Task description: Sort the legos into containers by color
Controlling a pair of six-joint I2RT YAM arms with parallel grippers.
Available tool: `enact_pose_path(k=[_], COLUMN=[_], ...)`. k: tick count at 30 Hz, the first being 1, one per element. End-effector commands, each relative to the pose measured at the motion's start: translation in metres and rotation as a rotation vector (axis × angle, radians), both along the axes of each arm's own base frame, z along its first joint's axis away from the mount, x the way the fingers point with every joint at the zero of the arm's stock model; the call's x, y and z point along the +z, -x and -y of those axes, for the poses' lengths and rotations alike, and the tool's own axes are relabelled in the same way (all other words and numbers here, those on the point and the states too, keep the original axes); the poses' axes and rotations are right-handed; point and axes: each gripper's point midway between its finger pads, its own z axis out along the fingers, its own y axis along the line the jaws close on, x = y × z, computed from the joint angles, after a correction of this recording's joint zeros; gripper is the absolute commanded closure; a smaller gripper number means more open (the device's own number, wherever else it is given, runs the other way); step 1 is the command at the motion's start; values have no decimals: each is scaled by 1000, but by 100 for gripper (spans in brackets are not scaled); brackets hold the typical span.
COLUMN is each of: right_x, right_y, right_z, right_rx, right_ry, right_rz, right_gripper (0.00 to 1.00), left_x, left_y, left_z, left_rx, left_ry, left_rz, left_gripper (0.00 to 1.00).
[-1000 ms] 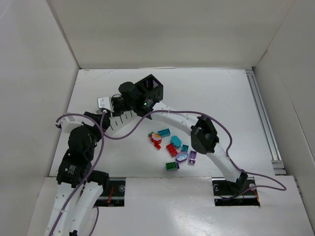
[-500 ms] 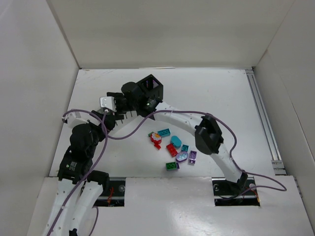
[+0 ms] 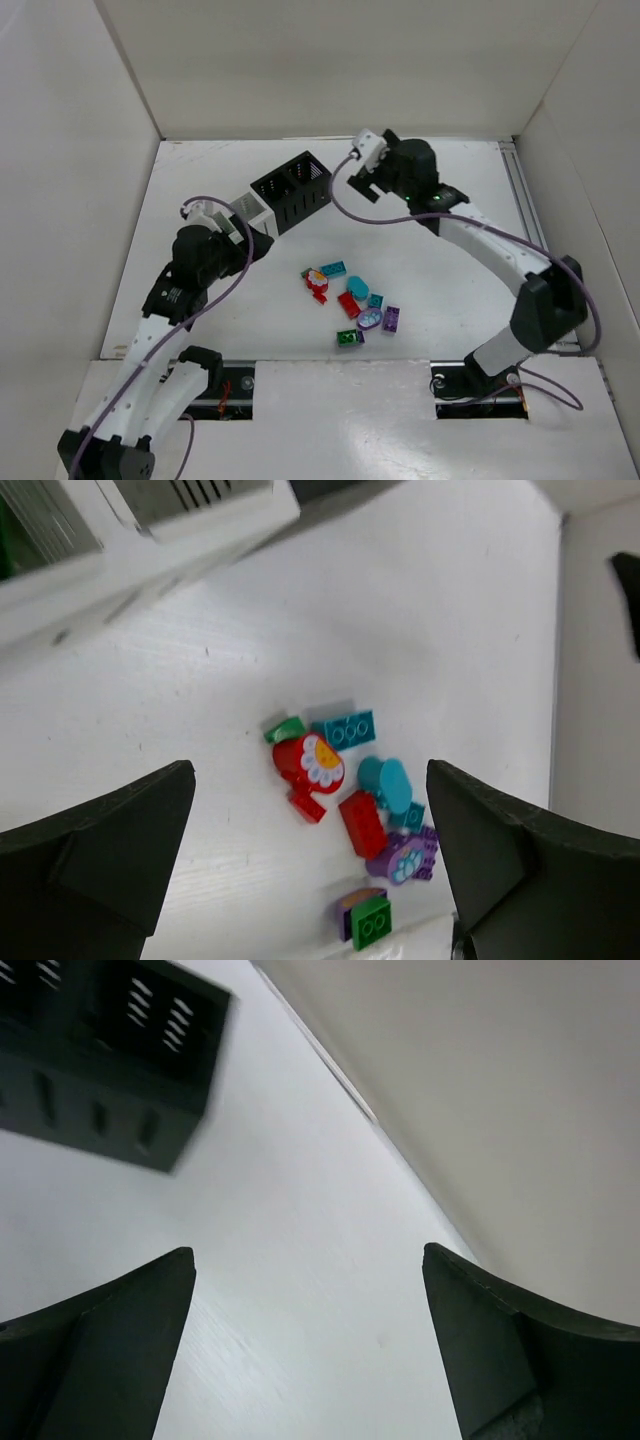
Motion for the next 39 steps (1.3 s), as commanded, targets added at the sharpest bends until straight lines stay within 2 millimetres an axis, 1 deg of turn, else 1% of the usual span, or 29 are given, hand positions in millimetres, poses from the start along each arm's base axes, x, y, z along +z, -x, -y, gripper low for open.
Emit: enact_pose_path(k=[1, 2, 3, 4, 5, 6, 7, 8, 9, 10, 11, 12, 13, 14, 15, 16, 17, 18, 19, 21, 23, 25, 26, 28, 29, 33, 36, 38, 39], right_x=[24, 19, -2, 5, 1, -7, -13, -17, -24, -25, -28, -31, -36, -34, -40, -39, -45, -43, -49, -49, -48, -50, -47, -50, -47, -49, -46, -50, -50], right_y=[26, 31, 39, 50, 55, 60, 69, 75, 80, 86, 91, 95, 99, 103, 106, 107, 111, 113, 115, 119, 122, 123, 124, 124, 125, 126, 127, 127, 127], right_z=[33, 50, 65, 76, 85, 97, 106, 107, 115, 123, 125, 127, 134, 139, 141, 147, 152, 154, 154, 158, 162, 166, 167, 165, 165, 169, 172, 174, 174], right_rx=[-86, -131, -151, -162, -173, -192, -202, -193, -207, -220, -220, -221, -233, -242, -239, -257, -262, -259, -259, -255, -264, -273, -274, -265, -265, -274, -284, -292, -292], right_ry=[-57, -41, -18, -28, -26, -13, -8, -4, 11, 5, 10, 17, 27, 24, 40, 44, 64, 70, 76, 80, 75, 74, 70, 67, 62, 63, 58, 65, 65], right_rz=[74, 68, 36, 51, 48, 29, 22, 11, -13, -20, -28, -39, -56, -52, -61, -62, -79, -73, -83, -82, -73, -73, -65, -67, -59, -60, -53, -59, -59], right_gripper=[0, 0, 0, 0, 0, 0, 0, 0, 0, 0, 0, 0, 0, 0, 0, 0, 0, 0, 0, 0, 0, 0, 0, 0, 0, 0, 0, 0, 0], left_x=[-21, -25, -35, -40, -48, -45, -45, -64, -68, -65, -70, -85, -90, -87, -98, -102, -98, -100, -110, -114, -125, -136, -142, -148, -152, -163, -160, -160, -164], left_y=[-1, 3, 6, 7, 2, 10, 10, 8, 15, 12, 12, 13, 17, 15, 13, 17, 15, 14, 13, 10, 7, 5, 5, 0, 0, 0, -1, -1, 2], left_z=[27, 36, 41, 46, 47, 69, 78, 76, 87, 93, 96, 101, 110, 120, 126, 134, 140, 142, 136, 138, 136, 139, 138, 141, 140, 143, 147, 147, 143], left_rx=[-129, -155, -151, -151, -121, -178, -188, -151, -174, -169, -173, -183, -209, -230, -253, -273, -269, -265, -233, -212, -202, -205, -212, -194, -195, -204, -215, -215, -209], left_ry=[3, -5, -14, -32, -76, -93, -112, -202, -240, -261, -289, -333, -348, -360, -404, -429, -447, -473, -537, -566, -610, -629, -650, -671, -680, -693, -687, -687, -694], left_rz=[-17, -32, -61, -75, -93, -87, -89, -145, -162, -165, -178, -211, -206, -191, -194, -192, -180, -177, -195, -200, -221, -237, -246, -253, -261, -280, -276, -276, -291], left_gripper=[0, 0, 0, 0, 0, 0, 0, 0, 0, 0, 0, 0, 0, 0, 0, 0, 0, 0, 0, 0, 0, 0, 0, 0, 0, 0, 8, 15, 25])
